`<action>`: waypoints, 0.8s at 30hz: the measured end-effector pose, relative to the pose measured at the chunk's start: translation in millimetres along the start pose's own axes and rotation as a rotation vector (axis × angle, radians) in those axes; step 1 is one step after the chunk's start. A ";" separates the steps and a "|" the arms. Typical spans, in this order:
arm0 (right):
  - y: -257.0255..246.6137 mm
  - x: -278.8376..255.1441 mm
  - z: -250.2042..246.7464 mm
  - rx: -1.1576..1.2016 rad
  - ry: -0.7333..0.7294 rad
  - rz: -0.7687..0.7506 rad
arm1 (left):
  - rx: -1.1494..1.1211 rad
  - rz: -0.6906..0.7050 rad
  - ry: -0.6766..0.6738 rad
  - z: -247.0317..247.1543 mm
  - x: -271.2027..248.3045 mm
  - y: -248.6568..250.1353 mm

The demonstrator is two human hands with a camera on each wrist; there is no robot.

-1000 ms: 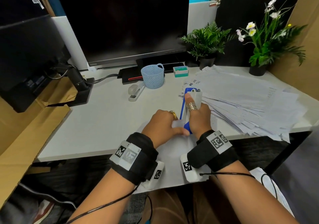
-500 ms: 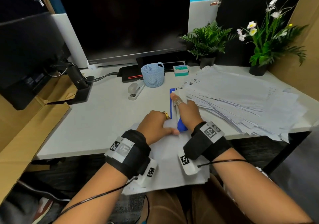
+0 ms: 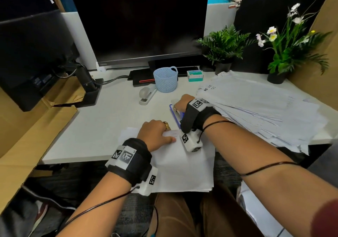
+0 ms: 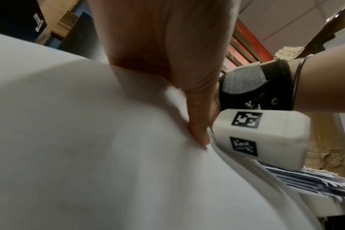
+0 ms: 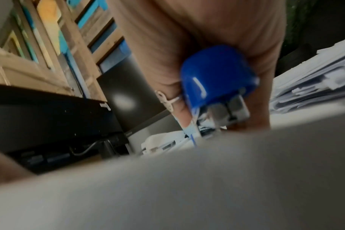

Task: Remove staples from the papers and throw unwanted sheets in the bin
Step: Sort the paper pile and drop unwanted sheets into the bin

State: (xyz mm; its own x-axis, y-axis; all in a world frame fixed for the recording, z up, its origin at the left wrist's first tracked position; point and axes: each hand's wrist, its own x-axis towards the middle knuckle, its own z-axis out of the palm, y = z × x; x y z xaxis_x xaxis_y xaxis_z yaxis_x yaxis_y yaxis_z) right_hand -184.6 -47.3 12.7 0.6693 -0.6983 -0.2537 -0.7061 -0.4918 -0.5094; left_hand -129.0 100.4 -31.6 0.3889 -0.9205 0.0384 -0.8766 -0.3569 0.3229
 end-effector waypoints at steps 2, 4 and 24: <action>-4.4 2.7 6.7 -0.084 0.044 -0.013 | 0.020 -0.014 -0.022 2.2 -3.4 -3.3; -10.7 6.4 13.0 -0.132 0.064 -0.028 | 0.026 -0.046 -0.041 3.9 -6.4 -5.9; 109.8 -84.3 32.8 0.103 0.717 -0.762 | 0.290 0.587 0.535 -8.4 -1.8 6.0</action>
State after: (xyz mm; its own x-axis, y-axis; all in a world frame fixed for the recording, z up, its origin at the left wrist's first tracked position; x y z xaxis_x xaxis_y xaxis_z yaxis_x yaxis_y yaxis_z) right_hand -311.0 -25.4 -48.8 0.6110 -0.3839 0.6923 -0.1106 -0.9074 -0.4055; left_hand -132.6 101.2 -21.8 -0.1344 -0.7957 0.5906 -0.9880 0.0617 -0.1417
